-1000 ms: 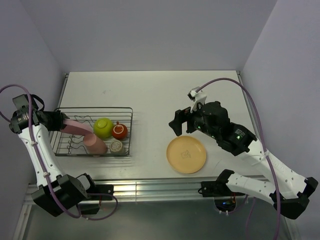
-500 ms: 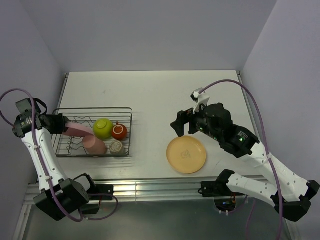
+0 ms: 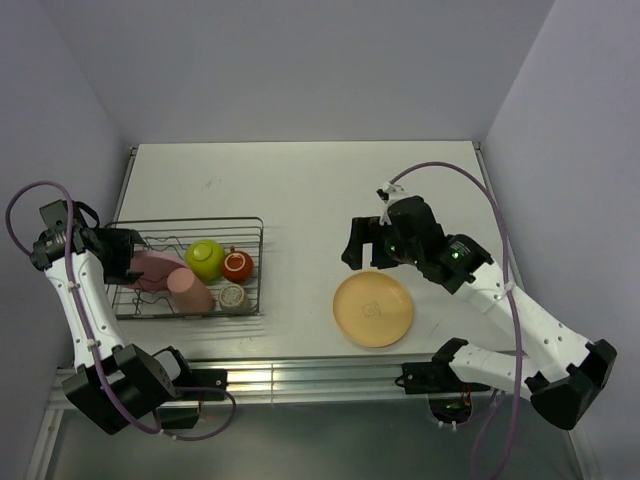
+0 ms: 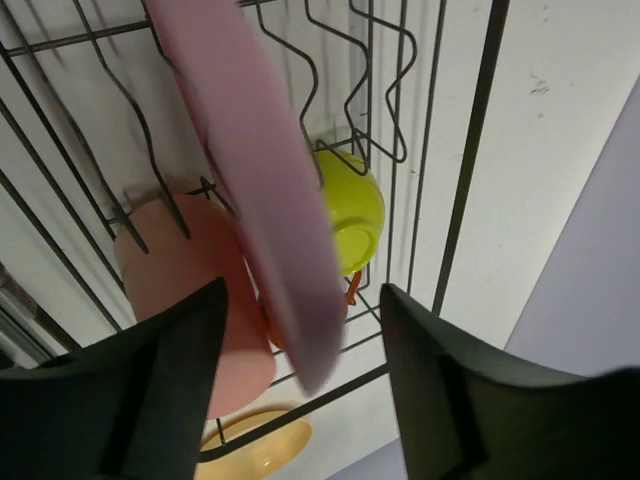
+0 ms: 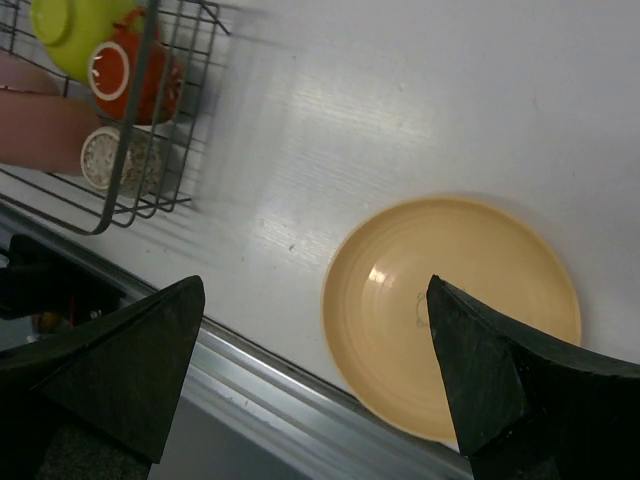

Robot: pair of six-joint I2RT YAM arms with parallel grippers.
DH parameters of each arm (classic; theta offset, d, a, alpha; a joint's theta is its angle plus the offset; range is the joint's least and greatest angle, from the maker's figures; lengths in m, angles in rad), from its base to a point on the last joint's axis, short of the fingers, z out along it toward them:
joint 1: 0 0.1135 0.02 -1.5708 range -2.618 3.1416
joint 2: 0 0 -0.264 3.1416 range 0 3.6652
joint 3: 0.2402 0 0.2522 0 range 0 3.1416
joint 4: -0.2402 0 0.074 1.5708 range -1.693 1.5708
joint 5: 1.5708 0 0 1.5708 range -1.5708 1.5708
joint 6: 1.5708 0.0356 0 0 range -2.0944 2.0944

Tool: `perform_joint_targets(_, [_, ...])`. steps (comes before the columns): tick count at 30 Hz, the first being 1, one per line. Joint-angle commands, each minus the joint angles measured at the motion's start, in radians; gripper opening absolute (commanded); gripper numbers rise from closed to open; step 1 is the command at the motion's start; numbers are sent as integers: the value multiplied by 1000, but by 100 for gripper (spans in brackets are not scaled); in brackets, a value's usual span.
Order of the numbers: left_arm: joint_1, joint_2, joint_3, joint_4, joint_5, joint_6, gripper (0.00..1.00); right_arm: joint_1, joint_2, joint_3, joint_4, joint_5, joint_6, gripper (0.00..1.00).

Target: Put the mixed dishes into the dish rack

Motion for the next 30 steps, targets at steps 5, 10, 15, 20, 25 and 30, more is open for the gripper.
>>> perform_joint_targets(5, [1, 19, 9, -47, 12, 41, 88, -202, 41, -61, -154, -51, 141, 100])
perform_joint_targets(10, [1, 26, 58, -72, 30, 41, 95, -387, 69, -121, -264, -83, 157, 98])
perform_joint_targets(15, [1, 30, 153, -103, 101, 31, 99, -406, 28, -211, -293, -106, 215, 96])
perform_joint_targets(20, [2, 40, 277, -142, 191, 23, 99, -406, -18, -341, -278, -121, 267, 93])
perform_joint_targets(25, [-1, 60, 420, -207, 328, 49, 99, -408, -73, -507, -227, -146, 353, 90])
perform_joint_targets(30, [-46, 45, 442, -196, 429, 44, 99, -406, -40, -604, -132, -151, 384, 82])
